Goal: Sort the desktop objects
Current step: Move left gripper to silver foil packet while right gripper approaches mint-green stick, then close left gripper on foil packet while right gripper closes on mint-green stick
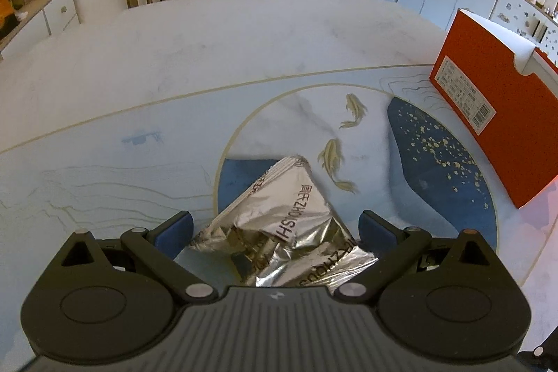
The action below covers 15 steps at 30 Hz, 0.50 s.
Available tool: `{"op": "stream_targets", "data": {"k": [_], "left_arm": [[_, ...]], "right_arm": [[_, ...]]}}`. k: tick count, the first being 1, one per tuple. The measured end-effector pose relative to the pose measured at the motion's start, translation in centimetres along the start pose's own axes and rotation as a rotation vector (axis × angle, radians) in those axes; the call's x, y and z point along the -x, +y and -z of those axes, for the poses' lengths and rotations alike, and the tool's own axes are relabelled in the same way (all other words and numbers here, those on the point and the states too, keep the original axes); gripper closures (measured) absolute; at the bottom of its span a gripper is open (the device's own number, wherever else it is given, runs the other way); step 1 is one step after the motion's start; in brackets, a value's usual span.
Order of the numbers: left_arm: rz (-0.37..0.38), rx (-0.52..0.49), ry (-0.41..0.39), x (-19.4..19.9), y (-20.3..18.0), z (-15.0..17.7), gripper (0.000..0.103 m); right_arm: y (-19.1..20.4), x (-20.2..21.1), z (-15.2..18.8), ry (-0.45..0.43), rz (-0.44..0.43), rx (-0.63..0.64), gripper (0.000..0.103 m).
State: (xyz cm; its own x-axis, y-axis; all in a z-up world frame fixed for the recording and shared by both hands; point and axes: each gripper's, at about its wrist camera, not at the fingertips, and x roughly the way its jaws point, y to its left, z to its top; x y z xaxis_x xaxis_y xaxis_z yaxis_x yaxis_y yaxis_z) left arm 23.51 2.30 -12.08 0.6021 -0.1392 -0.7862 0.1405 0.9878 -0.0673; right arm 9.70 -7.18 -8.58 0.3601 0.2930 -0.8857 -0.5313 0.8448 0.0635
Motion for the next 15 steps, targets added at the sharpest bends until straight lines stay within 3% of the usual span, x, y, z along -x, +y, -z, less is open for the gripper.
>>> {"op": "stream_targets", "data": {"k": [7,15], "left_arm": [[-0.018,-0.03,-0.008,-0.09,-0.43,0.18,0.003],[-0.042,-0.051,-0.015,0.15,-0.75,0.24,0.019]], "right_arm": [[0.14,-0.01,-0.1,-0.004,0.031,0.029,0.051],[-0.03,0.06,-0.21,-0.007,0.033,0.027,0.061]]}}
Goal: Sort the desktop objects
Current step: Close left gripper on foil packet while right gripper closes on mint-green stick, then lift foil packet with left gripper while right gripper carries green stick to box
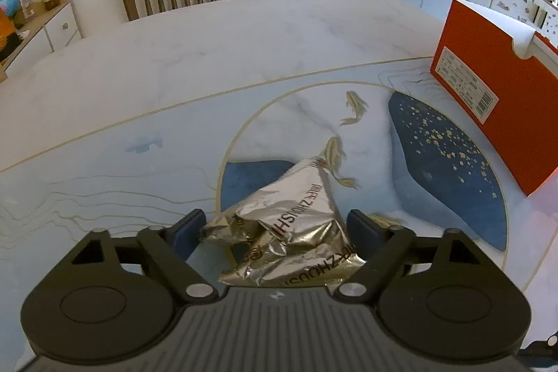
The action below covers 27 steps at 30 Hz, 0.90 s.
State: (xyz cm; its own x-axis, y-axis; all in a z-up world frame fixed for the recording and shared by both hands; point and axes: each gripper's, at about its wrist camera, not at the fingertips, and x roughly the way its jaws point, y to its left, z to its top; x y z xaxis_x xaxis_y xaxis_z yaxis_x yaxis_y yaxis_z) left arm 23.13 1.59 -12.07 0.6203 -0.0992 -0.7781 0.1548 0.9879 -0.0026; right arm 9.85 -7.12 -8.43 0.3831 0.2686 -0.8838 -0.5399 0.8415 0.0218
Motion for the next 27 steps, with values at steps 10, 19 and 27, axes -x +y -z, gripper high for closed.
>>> {"op": "stream_targets", "data": {"k": [10,19,27], "left_arm": [[0.007,-0.009,0.009,0.7,-0.2,0.2,0.029],[0.045,0.006,0.032,1.5,-0.3,0.6,0.038],[0.073,0.031,0.044,2.4,-0.4,1.1,0.041]], "right_arm": [[-1.0,-0.1,-0.2,0.005,-0.017,-0.009,0.089],[-3.5,0.0,0.0,0.024,-0.021,-0.107,0.093],[-6.5,1.7,-0.4,-0.004,-0.027,-0.227,0.093]]}}
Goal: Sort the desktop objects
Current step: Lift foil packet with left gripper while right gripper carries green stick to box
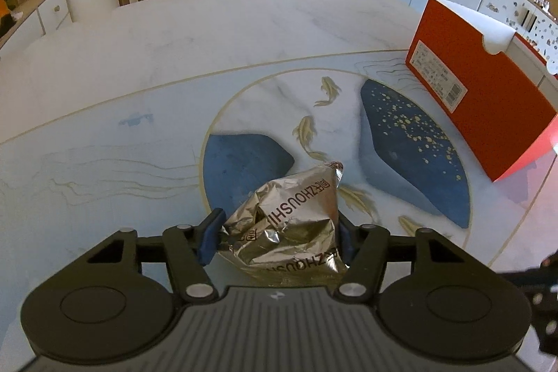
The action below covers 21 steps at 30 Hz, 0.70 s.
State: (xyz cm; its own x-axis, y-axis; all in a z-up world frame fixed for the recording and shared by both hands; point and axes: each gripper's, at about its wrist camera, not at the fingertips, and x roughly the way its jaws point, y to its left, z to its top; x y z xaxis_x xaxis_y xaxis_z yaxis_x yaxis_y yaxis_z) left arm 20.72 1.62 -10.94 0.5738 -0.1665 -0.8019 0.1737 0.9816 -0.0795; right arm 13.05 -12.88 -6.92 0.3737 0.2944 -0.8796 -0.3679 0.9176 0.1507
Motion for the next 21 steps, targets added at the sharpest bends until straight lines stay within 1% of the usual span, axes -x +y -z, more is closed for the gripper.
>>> {"op": "stream_targets", "data": {"k": [3,10,16,21], "left_arm": [[0.012,0.005,-0.002,0.5,-0.2,0.0,0.041],[0.06,0.022,0.016,2.3,-1.1,0.0,0.041],[0.096,0.038,0.03,3.9,-1.9,-0.2,0.041],[0.109,0.037,0.035,5.2,-2.7,-0.5,0.041]], "right_arm": [[-0.5,0.5,-0.3,-0.011,0.0,-0.017,0.093],[-1.7,1.4,-0.8,-0.01,-0.047,-0.081,0.093],[-2.2,3.4,-1.6,-0.05,-0.054,-0.097,0.094],[-2.9,4.6,-2.1,-0.076,-0.054,-0.103,0.095]]}}
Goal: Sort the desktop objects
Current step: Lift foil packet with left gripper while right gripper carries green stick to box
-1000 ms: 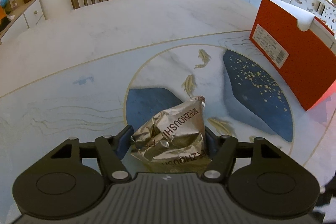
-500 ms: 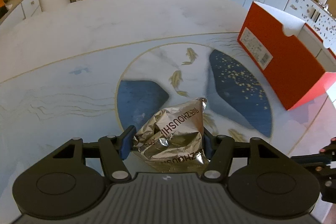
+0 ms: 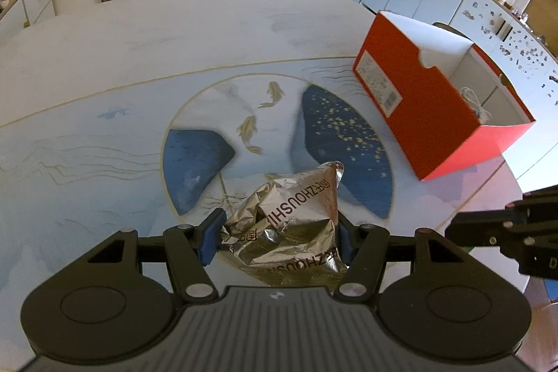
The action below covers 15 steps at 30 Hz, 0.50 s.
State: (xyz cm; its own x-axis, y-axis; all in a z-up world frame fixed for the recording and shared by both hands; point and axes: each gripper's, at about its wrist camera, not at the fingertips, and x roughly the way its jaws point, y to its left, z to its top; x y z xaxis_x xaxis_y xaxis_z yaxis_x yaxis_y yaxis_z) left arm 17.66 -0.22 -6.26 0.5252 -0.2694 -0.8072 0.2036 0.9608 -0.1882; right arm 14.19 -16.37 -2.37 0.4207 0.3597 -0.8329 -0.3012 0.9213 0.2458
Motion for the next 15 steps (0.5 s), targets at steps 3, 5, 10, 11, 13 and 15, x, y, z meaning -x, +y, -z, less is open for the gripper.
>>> {"op": "stream_targets", "data": {"k": [3,5,10,11,13,15], "left_arm": [[0.008,0.005,-0.005,0.7,-0.5,-0.1,0.041],[0.01,0.007,-0.009,1.1,-0.9,-0.1,0.041],[0.011,0.009,-0.018,1.8,-1.8,-0.3,0.041],[0.013,0.009,-0.018,1.9,-1.9,-0.4,0.041],[0.015,0.007,-0.02,2.2,-2.4,-0.6,0.041],[0.017,0.003,-0.025,2.5,-2.9,-0.8,0.041]], "right_arm": [[-0.4,0.6,-0.2,-0.009,-0.01,-0.007,0.095],[-0.6,0.9,-0.2,-0.014,-0.011,-0.007,0.095],[-1.0,1.8,-0.6,-0.035,-0.021,0.0,0.095],[-1.1,2.1,-0.8,-0.042,-0.022,0.002,0.095],[-1.3,2.6,-1.0,-0.054,-0.026,0.006,0.095],[-1.6,3.1,-1.3,-0.066,-0.029,0.007,0.095]]}}
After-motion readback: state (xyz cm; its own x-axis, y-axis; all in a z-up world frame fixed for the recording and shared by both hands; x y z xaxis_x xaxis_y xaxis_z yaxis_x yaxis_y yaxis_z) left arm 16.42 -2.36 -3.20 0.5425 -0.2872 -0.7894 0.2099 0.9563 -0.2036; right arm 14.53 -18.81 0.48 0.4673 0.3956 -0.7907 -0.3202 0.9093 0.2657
